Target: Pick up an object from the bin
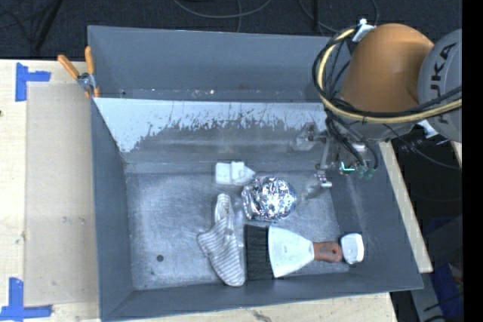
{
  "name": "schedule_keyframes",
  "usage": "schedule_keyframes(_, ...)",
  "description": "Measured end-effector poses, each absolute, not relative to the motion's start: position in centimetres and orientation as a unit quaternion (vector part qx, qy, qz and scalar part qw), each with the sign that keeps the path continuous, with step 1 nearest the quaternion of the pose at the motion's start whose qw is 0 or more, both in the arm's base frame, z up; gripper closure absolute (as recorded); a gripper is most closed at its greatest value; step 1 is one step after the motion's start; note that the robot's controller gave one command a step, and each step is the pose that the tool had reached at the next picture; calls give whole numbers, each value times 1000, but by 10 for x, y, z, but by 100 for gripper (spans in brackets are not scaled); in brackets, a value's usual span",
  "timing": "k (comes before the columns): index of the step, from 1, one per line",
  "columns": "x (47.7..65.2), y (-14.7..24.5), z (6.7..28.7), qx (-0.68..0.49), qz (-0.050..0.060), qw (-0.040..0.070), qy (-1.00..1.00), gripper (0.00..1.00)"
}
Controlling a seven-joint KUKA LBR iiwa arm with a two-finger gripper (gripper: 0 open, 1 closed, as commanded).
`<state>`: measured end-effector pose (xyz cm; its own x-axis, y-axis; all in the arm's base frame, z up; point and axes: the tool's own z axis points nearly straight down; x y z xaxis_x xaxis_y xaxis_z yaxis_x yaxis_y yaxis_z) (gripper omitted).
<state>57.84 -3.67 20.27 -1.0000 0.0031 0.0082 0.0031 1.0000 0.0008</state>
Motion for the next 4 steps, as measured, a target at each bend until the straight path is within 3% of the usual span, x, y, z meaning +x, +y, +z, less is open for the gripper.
schedule_keyframes(1, 580, -37, 207, -1, 0, 1, -1000, 0)
schedule_keyframes(2, 583, -21, 93, 117, -2, -4, -993, 100)
schedule_keyframes(3, 589, -19, 82, 132, -1, -15, -991, 0)
schedule_keyframes(4, 586, -20, 81, 132, -1, -6, -991, 100)
